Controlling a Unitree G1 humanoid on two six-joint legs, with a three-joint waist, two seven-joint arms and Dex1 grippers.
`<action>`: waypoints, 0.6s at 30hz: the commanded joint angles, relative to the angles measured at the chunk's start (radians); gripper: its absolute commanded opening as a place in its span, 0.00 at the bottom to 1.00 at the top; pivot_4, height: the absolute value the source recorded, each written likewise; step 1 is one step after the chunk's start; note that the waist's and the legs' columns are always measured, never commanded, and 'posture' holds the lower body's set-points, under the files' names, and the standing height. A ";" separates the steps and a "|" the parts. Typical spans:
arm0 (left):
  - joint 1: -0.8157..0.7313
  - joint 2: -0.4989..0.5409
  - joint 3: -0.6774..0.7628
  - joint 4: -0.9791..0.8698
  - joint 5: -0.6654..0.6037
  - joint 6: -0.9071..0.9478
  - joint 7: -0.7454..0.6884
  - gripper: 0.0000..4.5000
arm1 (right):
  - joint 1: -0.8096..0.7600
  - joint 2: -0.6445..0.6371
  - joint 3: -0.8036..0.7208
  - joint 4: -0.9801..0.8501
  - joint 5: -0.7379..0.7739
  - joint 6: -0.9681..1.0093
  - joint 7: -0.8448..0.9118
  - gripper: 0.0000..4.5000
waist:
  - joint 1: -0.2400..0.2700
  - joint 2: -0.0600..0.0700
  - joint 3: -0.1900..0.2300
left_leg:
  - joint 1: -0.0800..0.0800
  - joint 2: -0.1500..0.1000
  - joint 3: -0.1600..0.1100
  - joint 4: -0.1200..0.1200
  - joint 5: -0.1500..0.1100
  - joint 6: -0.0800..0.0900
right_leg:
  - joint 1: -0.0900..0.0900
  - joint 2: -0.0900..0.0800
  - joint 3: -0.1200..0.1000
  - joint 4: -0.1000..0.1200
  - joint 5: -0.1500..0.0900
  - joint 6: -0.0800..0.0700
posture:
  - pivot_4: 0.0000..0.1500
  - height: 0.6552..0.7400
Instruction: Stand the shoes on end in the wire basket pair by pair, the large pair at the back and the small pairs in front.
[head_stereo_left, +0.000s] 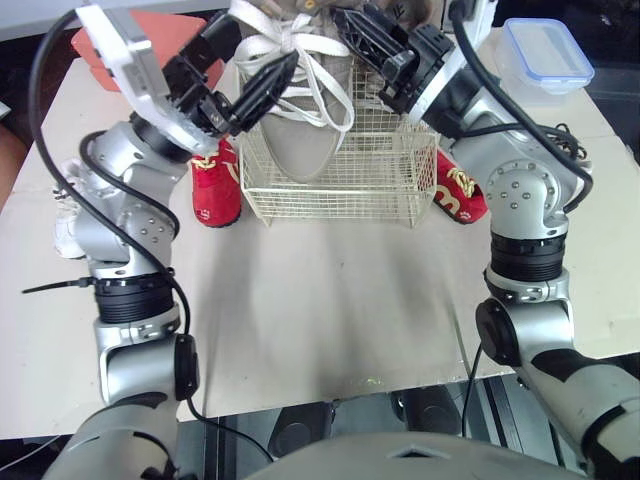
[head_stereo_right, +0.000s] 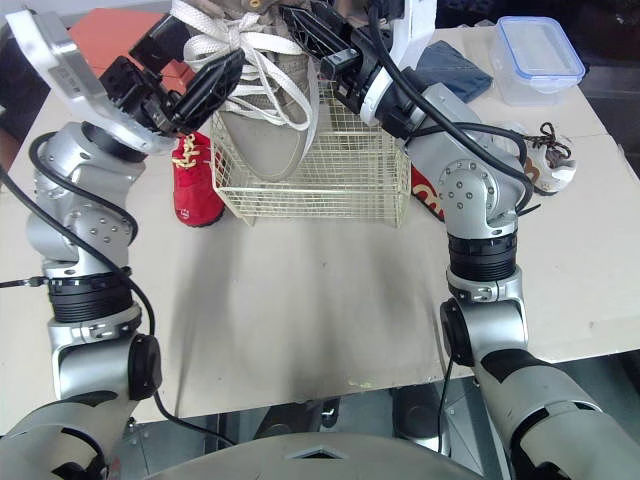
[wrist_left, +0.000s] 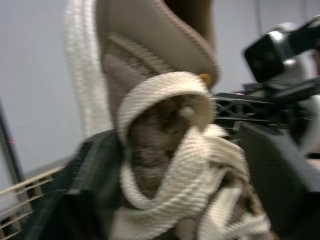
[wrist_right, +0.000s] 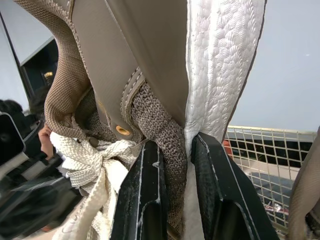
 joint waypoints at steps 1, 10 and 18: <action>-0.052 0.047 0.087 -0.045 -0.102 0.043 -0.014 0.99 | -0.028 -0.009 0.007 -0.036 -0.009 -0.042 0.034 0.02 | 0.001 0.000 0.000 | 0.000 0.000 0.000 0.000 0.000 0.000 | 0.000 0.000 0.000 0.000 0.000 0.000 | 1.00 1.00; -0.079 0.043 0.041 0.004 0.006 -0.007 -0.011 0.99 | -0.012 0.006 0.022 -0.056 -0.012 -0.050 0.056 0.02 | 0.004 0.000 0.000 | 0.000 0.000 0.000 0.000 0.000 0.000 | 0.000 0.000 -0.001 0.000 0.000 0.000 | 1.00 1.00; -0.080 0.052 0.023 0.053 0.065 -0.041 -0.039 0.87 | -0.004 0.009 0.017 -0.072 -0.003 -0.052 0.068 0.02 | 0.002 0.000 0.000 | 0.000 0.000 0.000 0.000 0.000 0.000 | 0.000 0.000 0.000 0.000 0.000 0.000 | 1.00 1.00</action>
